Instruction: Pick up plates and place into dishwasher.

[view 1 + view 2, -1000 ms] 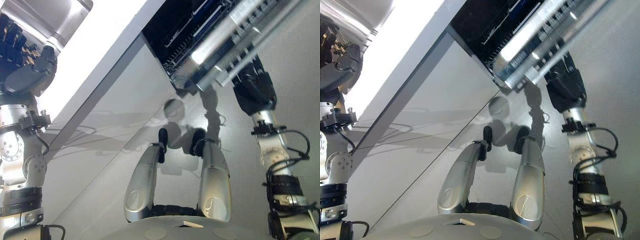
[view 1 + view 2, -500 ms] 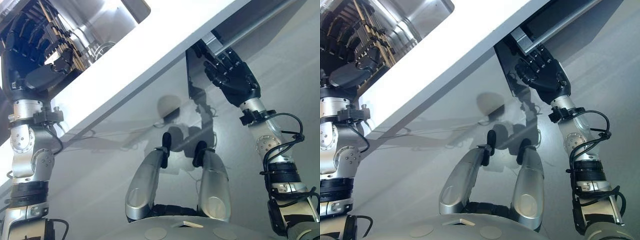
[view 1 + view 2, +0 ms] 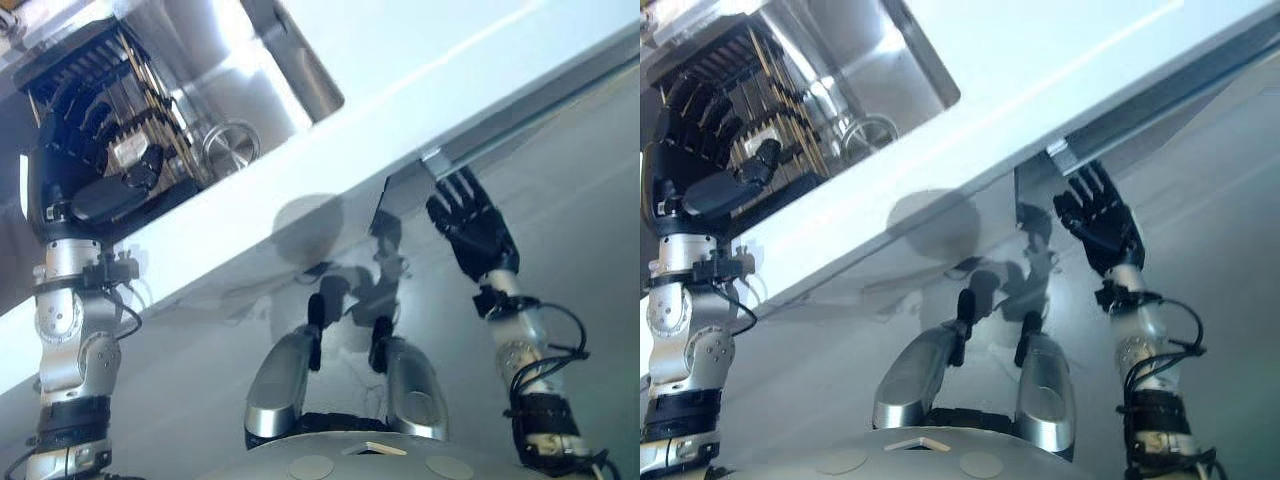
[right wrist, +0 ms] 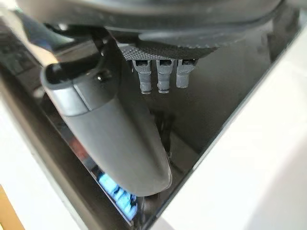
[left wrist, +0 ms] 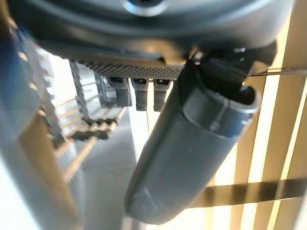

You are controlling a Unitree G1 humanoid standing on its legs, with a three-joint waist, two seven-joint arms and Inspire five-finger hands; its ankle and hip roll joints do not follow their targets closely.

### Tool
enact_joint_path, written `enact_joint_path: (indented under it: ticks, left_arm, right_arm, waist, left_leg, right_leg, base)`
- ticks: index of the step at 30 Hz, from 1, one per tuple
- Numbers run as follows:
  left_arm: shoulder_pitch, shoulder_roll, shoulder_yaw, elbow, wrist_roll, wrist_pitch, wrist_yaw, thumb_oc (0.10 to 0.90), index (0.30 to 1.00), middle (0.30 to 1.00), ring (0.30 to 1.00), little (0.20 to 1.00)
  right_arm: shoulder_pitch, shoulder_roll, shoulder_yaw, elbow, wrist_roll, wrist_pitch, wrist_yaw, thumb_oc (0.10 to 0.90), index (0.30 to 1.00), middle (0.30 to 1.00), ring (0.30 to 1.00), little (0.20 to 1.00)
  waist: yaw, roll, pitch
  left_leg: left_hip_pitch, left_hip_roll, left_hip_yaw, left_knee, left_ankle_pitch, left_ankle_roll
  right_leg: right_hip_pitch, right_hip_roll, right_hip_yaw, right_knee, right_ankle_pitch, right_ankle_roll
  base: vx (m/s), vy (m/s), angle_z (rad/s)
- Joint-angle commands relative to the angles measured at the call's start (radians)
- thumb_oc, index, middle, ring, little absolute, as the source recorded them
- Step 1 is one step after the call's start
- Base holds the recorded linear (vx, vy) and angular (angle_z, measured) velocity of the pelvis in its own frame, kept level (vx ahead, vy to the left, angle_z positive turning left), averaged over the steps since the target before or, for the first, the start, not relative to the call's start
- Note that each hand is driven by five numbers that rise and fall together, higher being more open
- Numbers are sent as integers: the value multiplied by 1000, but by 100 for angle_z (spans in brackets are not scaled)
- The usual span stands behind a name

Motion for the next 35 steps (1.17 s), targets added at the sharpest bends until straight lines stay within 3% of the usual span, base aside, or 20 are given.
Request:
enact_joint_path:
  ticks: [1, 6, 12, 24, 35]
  left_arm:
    - [30, 20, 82, -44, 35, -119, -45, 800, 900, 900, 900, 900]
    - [6, 20, 71, -36, 26, -99, -56, 800, 900, 900, 900, 900]
    - [-73, 4, 7, -6, 13, -46, -54, 800, 900, 900, 900, 900]
    - [-164, 20, -82, 38, -39, 50, -25, 800, 900, 900, 900, 900]
    - [-143, 12, -109, 79, -49, 84, -27, 800, 900, 900, 900, 900]
  right_arm:
    - [32, -11, -11, 80, -122, -155, -38, 800, 900, 900, 900, 900]
    - [48, -16, -18, 220, -217, -156, -112, 800, 900, 900, 900, 900]
    - [38, -23, 5, 424, -294, -91, -198, 800, 900, 900, 900, 900]
    - [34, -51, 39, 770, -431, -32, -215, 800, 900, 900, 900, 900]
    - [16, -63, 91, 782, -480, -14, -207, 800, 900, 900, 900, 900]
  waist:
    - [-37, 1, -163]
    - [-57, -8, -184]
    - [-80, -11, -210]
    - [-94, -2, -243]
    - [-87, 0, -254]
  left_leg:
    - [81, -75, 73, -70, -98, 63]
    - [127, -75, 91, -111, -101, 60]
    - [155, -63, 115, -109, -117, 58]
    - [190, -52, 114, -122, -127, 59]
    - [191, -48, 115, -125, -123, 54]
  right_leg:
    - [-4, 31, 66, -159, 128, 88]
    - [33, 40, 84, -212, 157, 96]
    - [59, 50, 106, -211, 151, 96]
    - [94, 66, 122, -219, 137, 91]
    - [106, 73, 119, -244, 142, 85]
  base:
    - [67, 34, 2]
    - [7, 30, -17]
    - [-24, 18, -13]
    - [-17, -2, -4]
    - [-1, -1, 0]
